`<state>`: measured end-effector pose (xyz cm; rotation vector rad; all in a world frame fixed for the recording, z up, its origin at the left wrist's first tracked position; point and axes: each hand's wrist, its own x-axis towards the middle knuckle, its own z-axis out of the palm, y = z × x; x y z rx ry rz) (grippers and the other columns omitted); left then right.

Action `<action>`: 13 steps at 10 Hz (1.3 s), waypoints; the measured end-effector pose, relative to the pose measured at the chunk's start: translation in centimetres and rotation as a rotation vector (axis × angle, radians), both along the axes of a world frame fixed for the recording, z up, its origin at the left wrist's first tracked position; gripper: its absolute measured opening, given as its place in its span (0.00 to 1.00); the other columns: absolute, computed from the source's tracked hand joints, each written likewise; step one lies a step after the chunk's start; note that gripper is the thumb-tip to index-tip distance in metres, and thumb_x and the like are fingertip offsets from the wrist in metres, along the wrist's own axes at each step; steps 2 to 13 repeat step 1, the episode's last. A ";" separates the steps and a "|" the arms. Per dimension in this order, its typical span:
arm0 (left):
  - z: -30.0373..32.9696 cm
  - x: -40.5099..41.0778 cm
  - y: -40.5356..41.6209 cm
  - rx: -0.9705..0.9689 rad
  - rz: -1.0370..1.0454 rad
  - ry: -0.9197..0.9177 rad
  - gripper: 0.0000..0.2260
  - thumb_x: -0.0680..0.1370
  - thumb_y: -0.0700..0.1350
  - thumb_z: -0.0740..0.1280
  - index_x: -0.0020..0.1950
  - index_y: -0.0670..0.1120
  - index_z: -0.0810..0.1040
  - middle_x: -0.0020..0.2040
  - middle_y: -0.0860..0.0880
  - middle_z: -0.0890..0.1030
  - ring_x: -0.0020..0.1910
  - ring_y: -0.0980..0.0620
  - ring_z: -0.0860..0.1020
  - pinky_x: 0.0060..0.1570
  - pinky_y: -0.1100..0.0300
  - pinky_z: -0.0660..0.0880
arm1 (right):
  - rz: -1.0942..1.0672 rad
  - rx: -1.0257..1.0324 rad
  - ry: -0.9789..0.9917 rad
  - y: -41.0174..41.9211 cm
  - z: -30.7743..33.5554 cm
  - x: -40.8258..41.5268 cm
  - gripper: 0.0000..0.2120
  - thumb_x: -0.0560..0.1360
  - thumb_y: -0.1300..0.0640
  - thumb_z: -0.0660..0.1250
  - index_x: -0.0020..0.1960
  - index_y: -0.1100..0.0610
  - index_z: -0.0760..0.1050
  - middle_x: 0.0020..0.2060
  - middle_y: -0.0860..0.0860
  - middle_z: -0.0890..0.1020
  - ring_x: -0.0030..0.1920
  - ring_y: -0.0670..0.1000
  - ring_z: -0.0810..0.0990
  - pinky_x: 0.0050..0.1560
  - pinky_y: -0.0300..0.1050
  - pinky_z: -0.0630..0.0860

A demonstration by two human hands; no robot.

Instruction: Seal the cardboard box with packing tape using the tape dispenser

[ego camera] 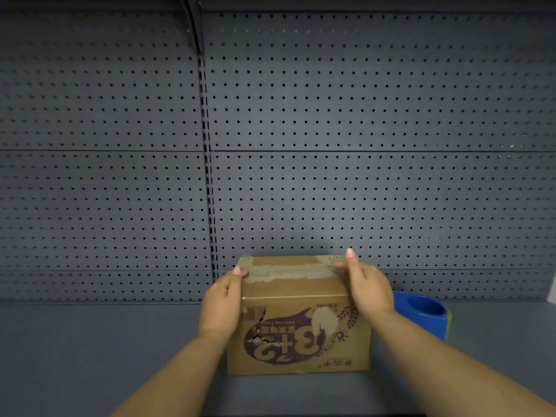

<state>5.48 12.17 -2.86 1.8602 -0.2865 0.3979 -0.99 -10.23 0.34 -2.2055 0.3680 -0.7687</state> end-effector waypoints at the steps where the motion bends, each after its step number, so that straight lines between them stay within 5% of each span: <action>1: 0.9 -0.5 1.1 -0.211 -0.195 0.190 0.29 0.73 0.69 0.52 0.69 0.57 0.68 0.74 0.55 0.63 0.71 0.55 0.63 0.71 0.52 0.59 | 0.177 0.480 -0.046 -1.0 2.5 -1.6 0.29 0.79 0.39 0.43 0.62 0.51 0.76 0.62 0.50 0.77 0.60 0.49 0.72 0.62 0.49 0.62; 13: 0.9 -0.5 1.1 -0.211 -0.195 0.190 0.29 0.73 0.69 0.52 0.69 0.57 0.68 0.74 0.55 0.63 0.71 0.55 0.63 0.71 0.52 0.59 | 0.177 0.480 -0.046 -1.0 2.5 -1.6 0.29 0.79 0.39 0.43 0.62 0.51 0.76 0.62 0.50 0.77 0.60 0.49 0.72 0.62 0.49 0.62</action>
